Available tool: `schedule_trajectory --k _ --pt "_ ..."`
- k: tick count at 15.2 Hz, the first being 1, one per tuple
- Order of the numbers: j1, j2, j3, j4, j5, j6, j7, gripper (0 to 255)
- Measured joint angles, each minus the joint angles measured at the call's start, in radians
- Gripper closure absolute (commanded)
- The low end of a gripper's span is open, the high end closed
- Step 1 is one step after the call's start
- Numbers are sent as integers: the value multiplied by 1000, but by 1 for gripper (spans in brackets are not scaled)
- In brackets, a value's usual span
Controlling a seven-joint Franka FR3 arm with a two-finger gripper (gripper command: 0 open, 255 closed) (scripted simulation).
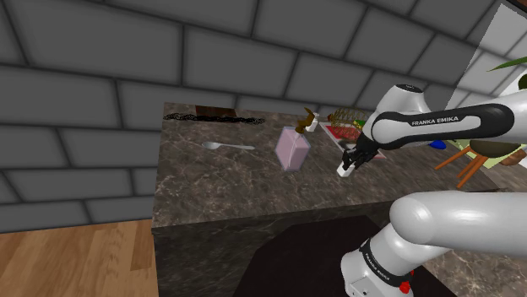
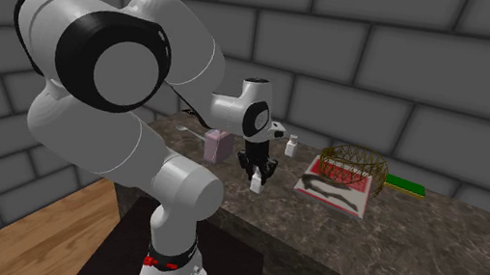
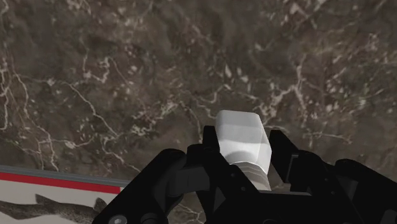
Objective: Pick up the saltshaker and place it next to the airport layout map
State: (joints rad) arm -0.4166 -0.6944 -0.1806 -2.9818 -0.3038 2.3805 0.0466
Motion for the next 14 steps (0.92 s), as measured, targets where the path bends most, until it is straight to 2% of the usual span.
schedule_trajectory --k 4,14 --pt "2 -8 1 4 3 -12 -1 255" --pt "18 -105 14 85 37 -188 -24 255"
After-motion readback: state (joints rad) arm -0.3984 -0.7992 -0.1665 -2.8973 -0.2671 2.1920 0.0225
